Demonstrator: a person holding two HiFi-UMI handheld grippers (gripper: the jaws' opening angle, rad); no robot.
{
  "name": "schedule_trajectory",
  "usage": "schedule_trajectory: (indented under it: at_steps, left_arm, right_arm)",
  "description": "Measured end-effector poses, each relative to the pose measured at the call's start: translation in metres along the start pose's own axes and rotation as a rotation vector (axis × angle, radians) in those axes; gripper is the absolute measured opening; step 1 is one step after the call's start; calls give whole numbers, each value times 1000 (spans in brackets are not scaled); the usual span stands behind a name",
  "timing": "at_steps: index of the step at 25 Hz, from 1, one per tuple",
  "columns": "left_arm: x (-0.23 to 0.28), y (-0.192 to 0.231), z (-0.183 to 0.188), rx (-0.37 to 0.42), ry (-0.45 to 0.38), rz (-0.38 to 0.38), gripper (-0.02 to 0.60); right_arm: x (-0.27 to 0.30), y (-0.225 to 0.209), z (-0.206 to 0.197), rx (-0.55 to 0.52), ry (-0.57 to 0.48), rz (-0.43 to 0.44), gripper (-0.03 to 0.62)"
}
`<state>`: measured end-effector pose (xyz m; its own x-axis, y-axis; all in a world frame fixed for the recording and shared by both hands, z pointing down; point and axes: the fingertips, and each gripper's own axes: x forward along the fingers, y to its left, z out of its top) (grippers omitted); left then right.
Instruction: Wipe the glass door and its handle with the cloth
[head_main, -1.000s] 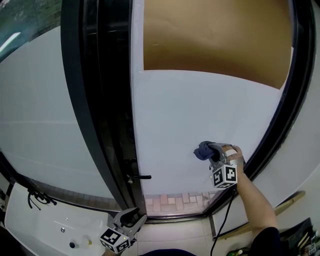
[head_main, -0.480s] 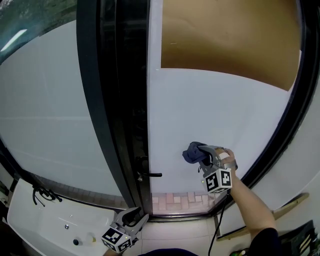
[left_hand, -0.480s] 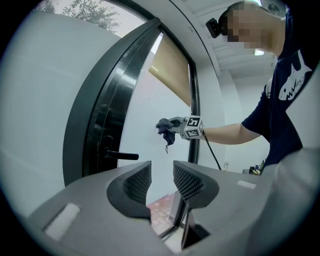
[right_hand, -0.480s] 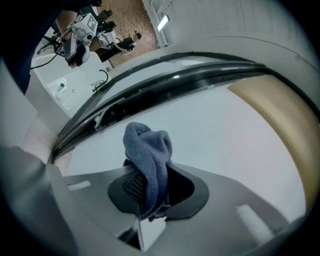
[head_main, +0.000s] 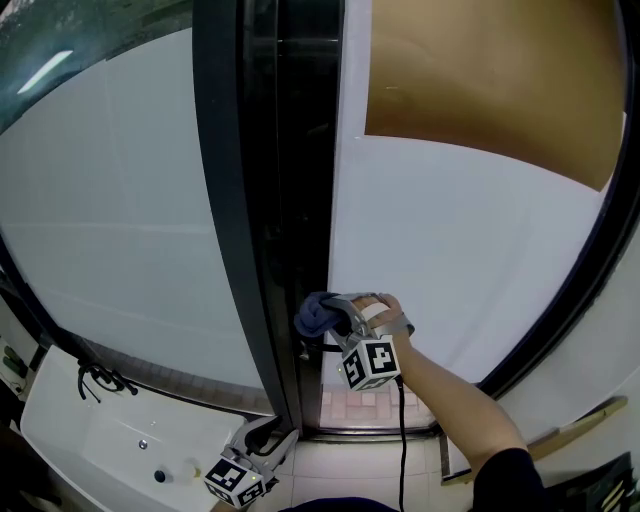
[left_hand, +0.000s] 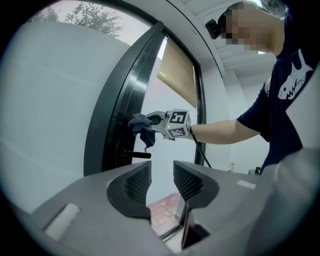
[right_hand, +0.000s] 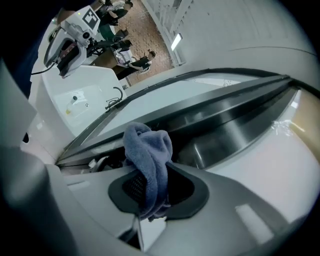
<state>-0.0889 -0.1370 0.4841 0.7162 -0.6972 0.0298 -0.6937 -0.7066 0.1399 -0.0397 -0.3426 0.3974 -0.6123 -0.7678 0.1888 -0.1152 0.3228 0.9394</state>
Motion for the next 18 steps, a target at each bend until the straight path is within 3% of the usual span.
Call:
schedule_trajectory:
  at_steps: [4, 8, 13, 18]
  left_arm:
    - [-10, 7, -1, -8, 6, 23, 135]
    - [-13, 10, -4, -6, 1, 30, 135]
    - [-9, 10, -5, -6, 1, 13, 135]
    - [4, 3, -4, -5, 0, -24, 135]
  right_arm:
    - [28, 12, 21, -44, -16, 27, 66]
    - [41, 21, 13, -56, 10, 50, 66]
    - [25, 24, -11, -88, 50, 56, 66]
    - [-2, 21, -65, -58, 144, 56, 66]
